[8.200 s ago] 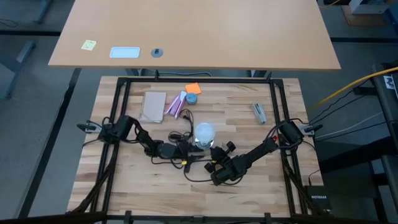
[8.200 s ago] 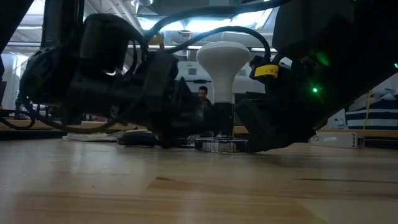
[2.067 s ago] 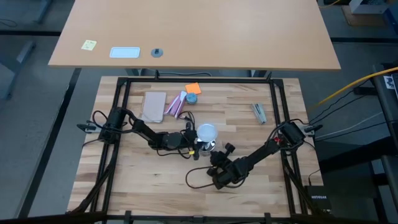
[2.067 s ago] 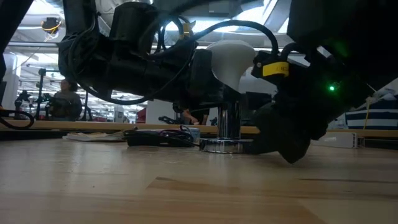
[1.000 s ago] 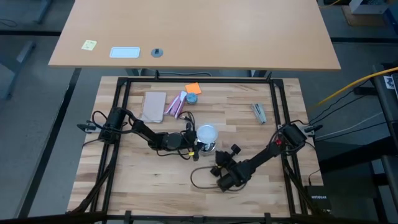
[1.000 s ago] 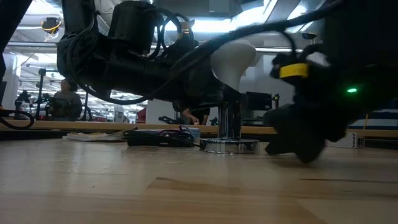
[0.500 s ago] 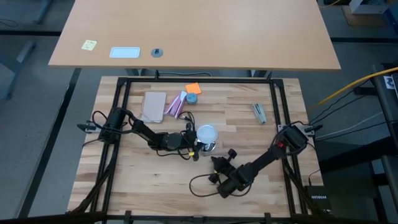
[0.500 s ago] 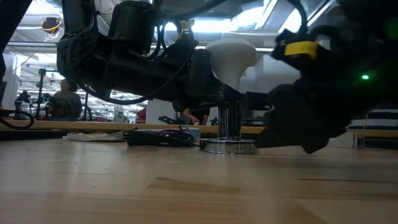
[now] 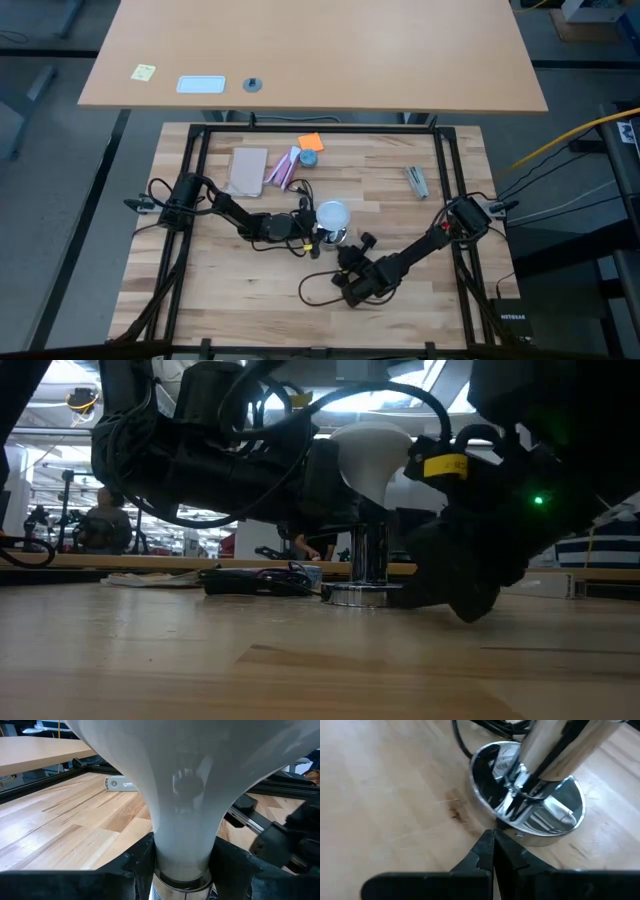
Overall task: Screw lightbulb
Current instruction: Insert the lightbulb into the lamp
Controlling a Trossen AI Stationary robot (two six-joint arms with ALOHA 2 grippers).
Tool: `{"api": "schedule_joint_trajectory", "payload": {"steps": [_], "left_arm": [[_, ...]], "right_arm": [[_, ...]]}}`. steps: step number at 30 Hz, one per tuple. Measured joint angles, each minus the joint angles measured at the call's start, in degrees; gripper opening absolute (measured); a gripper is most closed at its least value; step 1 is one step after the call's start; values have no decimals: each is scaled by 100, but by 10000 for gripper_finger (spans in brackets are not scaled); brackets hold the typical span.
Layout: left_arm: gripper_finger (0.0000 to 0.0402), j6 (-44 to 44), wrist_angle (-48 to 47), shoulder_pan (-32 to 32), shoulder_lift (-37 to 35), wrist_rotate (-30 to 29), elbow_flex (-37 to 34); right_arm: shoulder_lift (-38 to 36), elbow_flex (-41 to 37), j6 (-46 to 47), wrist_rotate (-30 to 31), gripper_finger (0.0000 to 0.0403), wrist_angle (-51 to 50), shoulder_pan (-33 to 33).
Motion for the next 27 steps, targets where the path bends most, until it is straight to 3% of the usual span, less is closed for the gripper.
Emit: {"api": "schedule_joint_trajectory", "payload": {"steps": [12,23,27], "left_arm": [[155,4,-2,-22,0,-13,-2],[155,1,-1,-33,0,2,-4],[155,-12,-2,-33,0,1,-4]], "right_arm": [[-2,3,358,220,5,-369,3],[-11,-3,1403,507,5,-1287,-44],[-11,-3,1410,332,5,-1249,-137]]}}
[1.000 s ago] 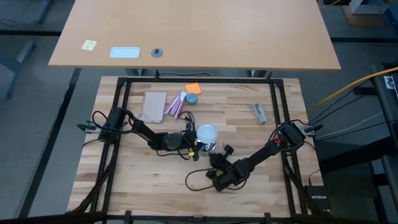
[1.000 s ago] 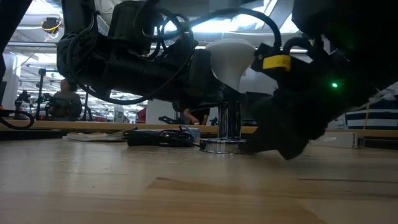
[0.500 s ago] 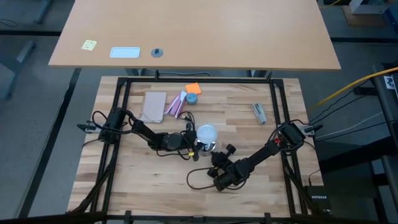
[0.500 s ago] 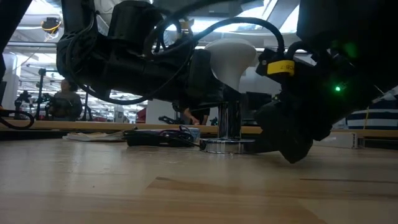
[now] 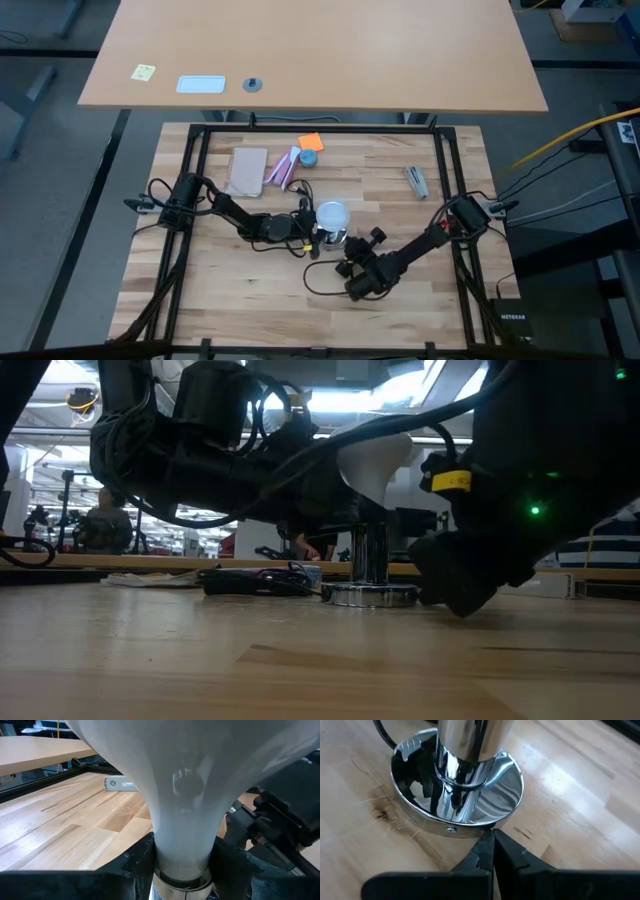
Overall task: Screw lightbulb
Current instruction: Insert the lightbulb into the lamp
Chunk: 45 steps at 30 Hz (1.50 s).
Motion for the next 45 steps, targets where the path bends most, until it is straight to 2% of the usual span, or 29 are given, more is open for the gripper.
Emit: {"api": "schedule_joint_trajectory", "payload": {"steps": [8,13,16,23,33,42,45], "left_arm": [[155,12,0,-2,1,13,0],[155,14,0,-2,0,22,0],[155,14,0,-3,0,22,0],[155,17,0,-11,1,18,0],[155,21,0,-38,0,-3,0],[155,23,-2,-52,2,-9,0],[155,29,-4,-54,0,-30,0]], "right_arm": [[-2,11,0,-248,5,56,333],[-2,9,-65,-49,5,294,620],[-2,9,-278,137,5,680,648],[-2,9,-1098,80,5,1381,433],[-2,7,-1111,-251,5,953,119],[-2,9,-1085,-170,5,866,53],[-2,9,-790,-100,5,748,49]]}}
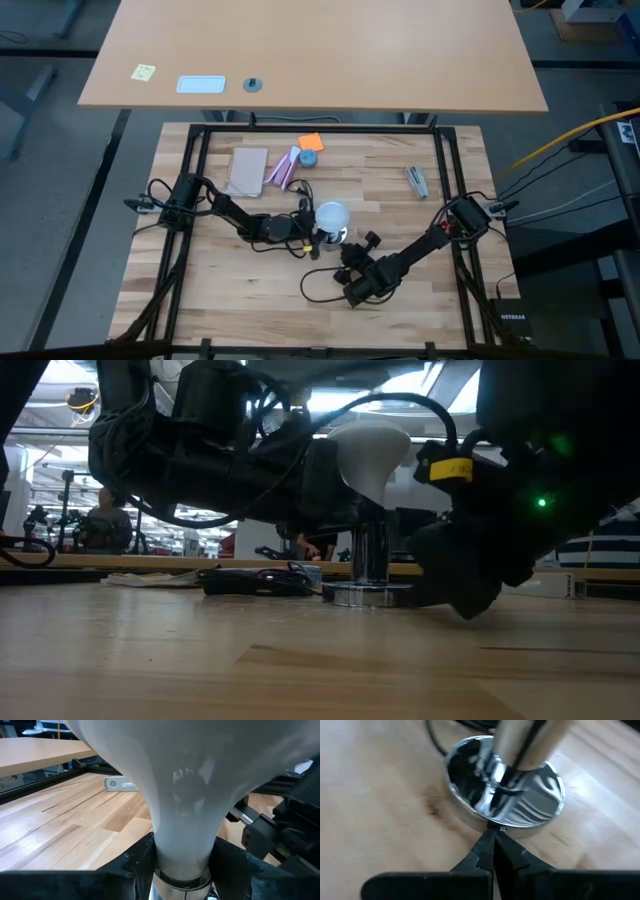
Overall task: Screw lightbulb
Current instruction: Insert the lightbulb into the lamp
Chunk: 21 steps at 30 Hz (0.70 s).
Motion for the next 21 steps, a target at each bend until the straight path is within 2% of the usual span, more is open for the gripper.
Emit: {"api": "schedule_joint_trajectory", "payload": {"steps": [5,21], "left_arm": [[155,7,-4,-4,0,-38,0],[155,-32,-7,-10,0,-55,-9]], "right_arm": [[2,-9,468,137,5,-400,-20],[2,-12,518,203,5,-777,-390]]}}
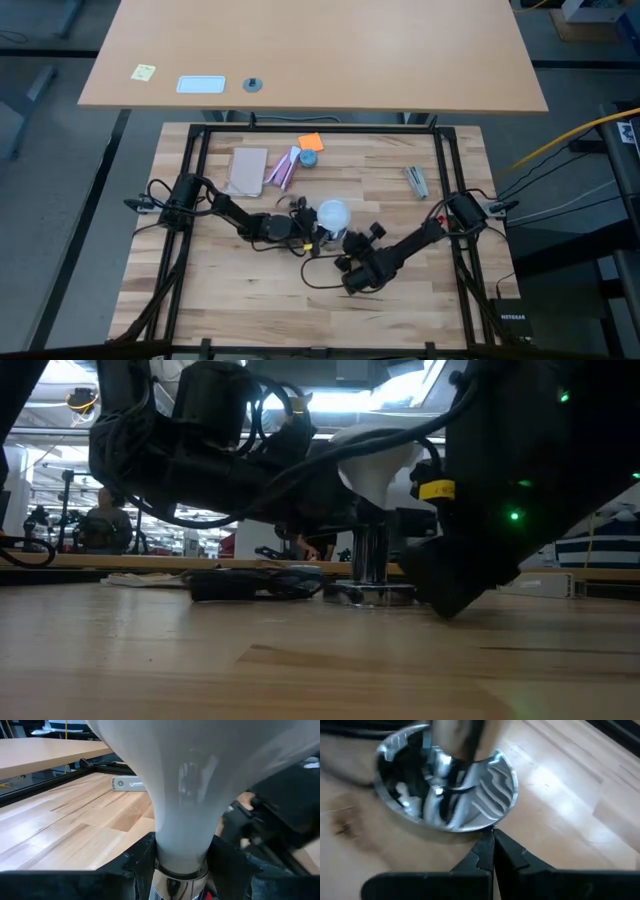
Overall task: Screw lightbulb
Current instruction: Insert the lightbulb into the lamp
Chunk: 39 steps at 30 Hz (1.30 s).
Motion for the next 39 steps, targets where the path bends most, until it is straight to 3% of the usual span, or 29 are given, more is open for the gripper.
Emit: {"api": "schedule_joint_trajectory", "payload": {"steps": [14,20,27,34,39], "left_arm": [[155,-35,-4,-93,4,210,17],[155,-85,-26,-86,4,133,17],[155,-83,-28,-86,4,81,15],[155,-87,-28,-82,4,59,13],[155,-89,-29,-80,2,47,13]], "right_arm": [[2,6,-98,565,5,-82,-207],[-33,6,-350,475,5,-217,-188],[-567,6,-344,121,5,-232,395],[-688,14,-414,69,5,1259,837],[-394,16,-1161,-371,5,2560,747]]}}
